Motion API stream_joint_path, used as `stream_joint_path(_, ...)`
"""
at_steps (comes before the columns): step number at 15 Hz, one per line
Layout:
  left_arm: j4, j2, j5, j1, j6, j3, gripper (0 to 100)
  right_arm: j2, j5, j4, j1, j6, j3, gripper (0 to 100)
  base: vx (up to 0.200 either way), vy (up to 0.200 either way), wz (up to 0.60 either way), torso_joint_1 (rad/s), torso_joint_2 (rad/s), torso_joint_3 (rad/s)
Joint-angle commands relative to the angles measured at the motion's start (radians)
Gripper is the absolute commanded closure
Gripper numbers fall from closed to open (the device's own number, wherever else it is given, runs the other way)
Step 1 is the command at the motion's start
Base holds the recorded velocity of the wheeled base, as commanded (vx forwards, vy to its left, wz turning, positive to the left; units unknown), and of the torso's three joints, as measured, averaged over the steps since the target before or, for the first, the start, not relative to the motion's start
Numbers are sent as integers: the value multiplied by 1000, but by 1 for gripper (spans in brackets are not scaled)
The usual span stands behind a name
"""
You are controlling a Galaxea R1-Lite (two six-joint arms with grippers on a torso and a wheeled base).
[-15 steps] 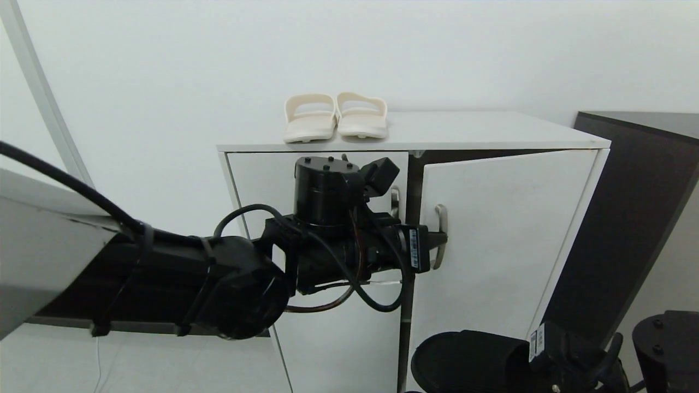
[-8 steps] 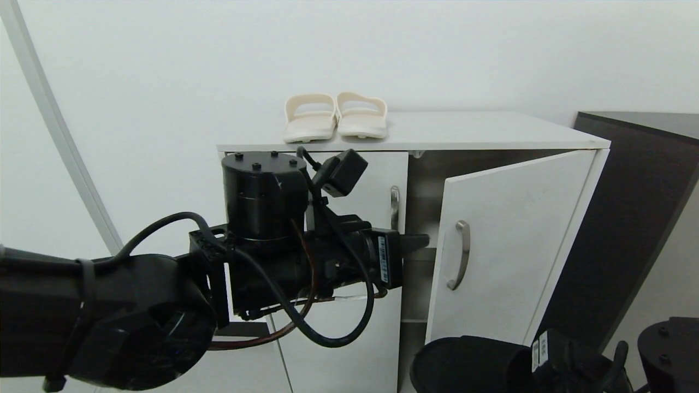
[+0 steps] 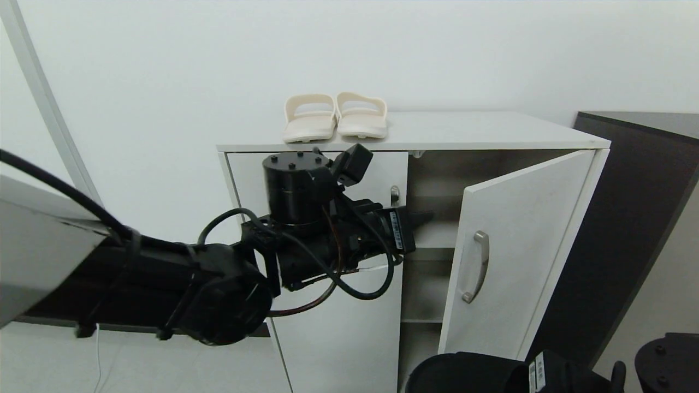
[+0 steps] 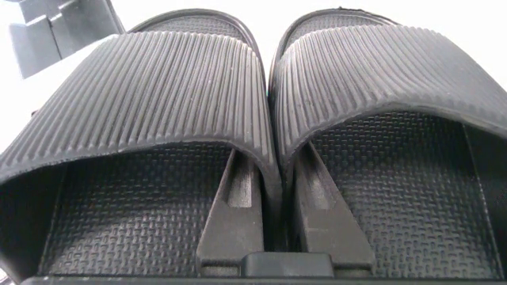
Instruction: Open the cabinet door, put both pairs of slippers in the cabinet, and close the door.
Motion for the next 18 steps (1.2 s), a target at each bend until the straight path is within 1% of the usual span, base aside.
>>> stream_joint_path(1, -2, 84, 15, 2, -1, -53, 100, 18, 0, -1, 1, 0, 0, 100, 0, 0, 0, 0, 0, 0)
stream_joint_path(3, -2, 116, 32, -1, -1, -86, 100, 24, -2, 2, 2, 0, 0, 100, 0, 0, 0, 0, 0, 0)
stream_joint_path(5, -2, 124, 43, -9, 1, -86, 100, 31, -2, 4, 15, 0, 1, 100, -200, 0, 0, 5, 2, 5)
stream_joint_path(7, -8, 135, 67, -31, 2, -92, 100, 38, -2, 2, 16, -1, 1, 100, -200, 0, 0, 0, -2, 2)
stream_joint_path(8, -25, 135, 69, -46, 2, -89, 100, 38, -2, 2, 16, -1, 1, 100, -200, 0, 0, -2, -12, 2)
stream_joint_path(10, -46, 131, 92, -98, 2, -79, 100, 36, -2, 2, 16, 0, 1, 100, -200, 0, 0, -2, 7, 0)
stream_joint_path(11, -77, 125, 101, -155, 4, -67, 100, 38, -2, 4, 18, -1, 3, 100, -200, 0, 0, 2, 7, 7)
stream_joint_path(13, -141, 119, 103, -209, 5, -55, 100, 38, -2, 4, 21, 0, 3, 100, -200, 0, 0, 2, 2, -2)
stream_joint_path(14, -152, 121, 103, -210, 7, -55, 100, 38, -2, 4, 21, 0, 3, 100, 0, 0, 0, 0, 0, 0)
stream_joint_path(16, -152, 121, 104, -196, 7, -56, 100, 38, -2, 2, 21, 0, 3, 100, 0, 0, 0, 0, 0, 0)
stream_joint_path(17, -153, 115, 104, -129, 8, -55, 100, 42, -6, -2, 18, 5, 1, 100, 0, 0, 0, 0, 0, 0)
stream_joint_path(18, -149, 87, 104, -77, 18, -53, 100, 51, -9, -5, 4, 11, -10, 100, 0, 0, 0, 0, 0, 0)
